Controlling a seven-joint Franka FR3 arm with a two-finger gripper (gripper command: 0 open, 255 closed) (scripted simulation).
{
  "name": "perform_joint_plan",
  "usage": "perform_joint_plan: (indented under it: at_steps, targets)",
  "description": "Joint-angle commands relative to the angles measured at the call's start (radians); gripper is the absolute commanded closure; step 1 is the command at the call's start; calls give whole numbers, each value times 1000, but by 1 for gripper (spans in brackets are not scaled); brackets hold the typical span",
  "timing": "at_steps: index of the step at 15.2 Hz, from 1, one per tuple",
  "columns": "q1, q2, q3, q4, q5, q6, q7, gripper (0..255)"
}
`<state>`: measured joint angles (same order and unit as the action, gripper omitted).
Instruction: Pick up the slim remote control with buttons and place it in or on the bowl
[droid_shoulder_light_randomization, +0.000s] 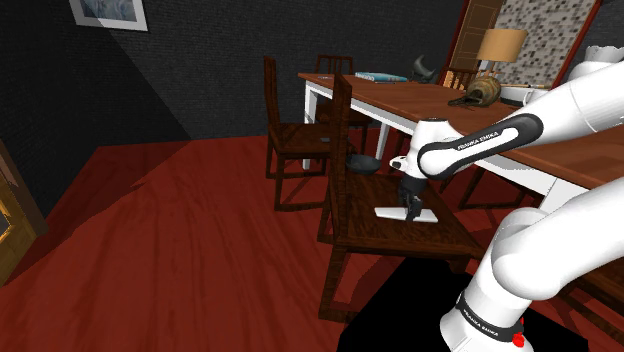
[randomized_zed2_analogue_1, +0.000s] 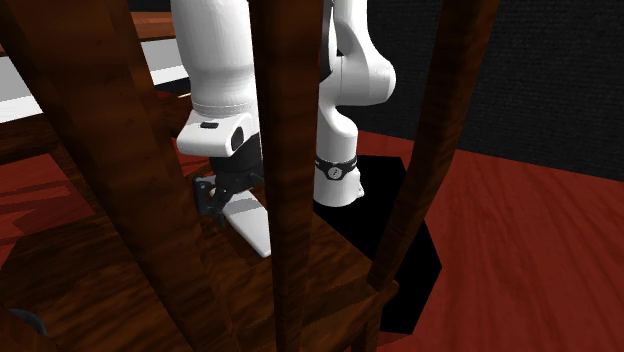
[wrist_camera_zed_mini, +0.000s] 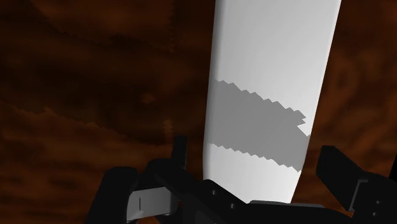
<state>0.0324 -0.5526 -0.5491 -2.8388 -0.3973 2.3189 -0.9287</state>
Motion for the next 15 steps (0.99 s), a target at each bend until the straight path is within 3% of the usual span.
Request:
perform_joint_plan:
  at_steps: [1, 10, 15]
  targets:
    - [0, 0, 0, 0, 0, 0, 0, 255]
    - [0, 0, 0, 0, 0, 0, 0, 255]
    - [-4, -62, 27, 33, 13, -95, 0, 255]
